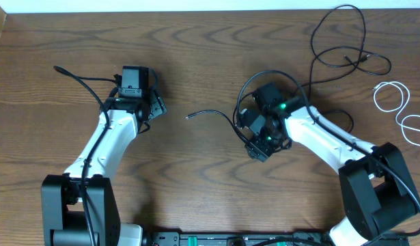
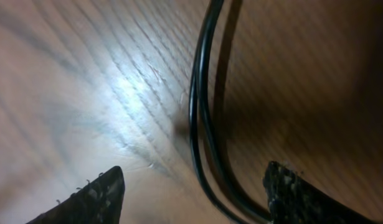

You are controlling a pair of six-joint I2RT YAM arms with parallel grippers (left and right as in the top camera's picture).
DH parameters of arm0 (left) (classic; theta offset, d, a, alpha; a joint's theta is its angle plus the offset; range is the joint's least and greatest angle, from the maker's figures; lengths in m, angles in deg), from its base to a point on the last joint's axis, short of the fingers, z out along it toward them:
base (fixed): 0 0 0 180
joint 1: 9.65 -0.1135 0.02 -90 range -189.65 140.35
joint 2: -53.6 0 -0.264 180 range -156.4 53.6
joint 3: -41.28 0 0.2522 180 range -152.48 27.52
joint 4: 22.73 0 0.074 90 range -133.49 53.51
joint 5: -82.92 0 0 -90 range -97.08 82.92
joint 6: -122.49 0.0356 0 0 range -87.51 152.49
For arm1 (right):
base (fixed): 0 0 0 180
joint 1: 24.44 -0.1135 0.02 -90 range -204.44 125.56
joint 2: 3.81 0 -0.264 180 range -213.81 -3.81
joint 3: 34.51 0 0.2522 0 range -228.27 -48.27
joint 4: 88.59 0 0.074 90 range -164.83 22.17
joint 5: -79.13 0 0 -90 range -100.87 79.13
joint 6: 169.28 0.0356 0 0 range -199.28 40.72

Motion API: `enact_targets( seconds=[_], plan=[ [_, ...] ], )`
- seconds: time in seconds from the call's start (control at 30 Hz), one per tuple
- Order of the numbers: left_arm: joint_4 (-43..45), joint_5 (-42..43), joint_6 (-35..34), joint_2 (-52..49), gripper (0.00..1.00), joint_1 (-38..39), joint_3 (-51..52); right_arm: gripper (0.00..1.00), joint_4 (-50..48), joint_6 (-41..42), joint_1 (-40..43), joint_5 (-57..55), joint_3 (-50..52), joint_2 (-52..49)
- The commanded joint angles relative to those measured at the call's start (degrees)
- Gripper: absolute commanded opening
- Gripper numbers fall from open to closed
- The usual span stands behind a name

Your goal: Untangle cables

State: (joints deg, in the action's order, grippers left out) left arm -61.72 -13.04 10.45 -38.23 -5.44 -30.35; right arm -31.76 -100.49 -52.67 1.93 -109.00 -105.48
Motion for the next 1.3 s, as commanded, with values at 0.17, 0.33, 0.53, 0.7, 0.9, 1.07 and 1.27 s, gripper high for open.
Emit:
enact_targets(
  seconds=[0.17,0.33,0.53,0.7,0.9,1.07,1.27],
  plan=[
    [0.0,-0.7,0.3,0.1,0.79,-0.3,-0.3,0.44,-16.3,-0.3,-1.5,-5.4,11.6,-0.7],
    [0.0,-0.7,0.3,0.1,0.79,-0.3,-0.3,0.38,-21.3,-0.3,-1.9,-7.7,13.8,-0.7],
    [0.0,-0.7,0.3,0.1,0.79,-0.3,-0.3,0.45,-24.1,-0.3,-1.9,-3.6,13.8,-0.7],
    [0.0,-0.7,0.3,0.1,0.79,-0.3,-0.3,0.38,-24.5,-1.5,-2.0,-3.5,13.9,-0.7],
    [0.0,-0.7,0.3,0.1,0.79,-0.3,-0.3,0.27,-24.7,-3.9,-2.6,-0.9,14.4,-0.6],
    [0.0,-0.7,0.3,0.1,0.79,-0.3,-0.3,0.01,-26.1,-5.7,-2.5,-0.4,13.7,-0.5],
    [0.0,-0.7,0.3,0.1,0.79,-0.3,-0.3,0.01,-27.4,-5.6,-2.5,-6.4,12.8,-0.5]
  ],
)
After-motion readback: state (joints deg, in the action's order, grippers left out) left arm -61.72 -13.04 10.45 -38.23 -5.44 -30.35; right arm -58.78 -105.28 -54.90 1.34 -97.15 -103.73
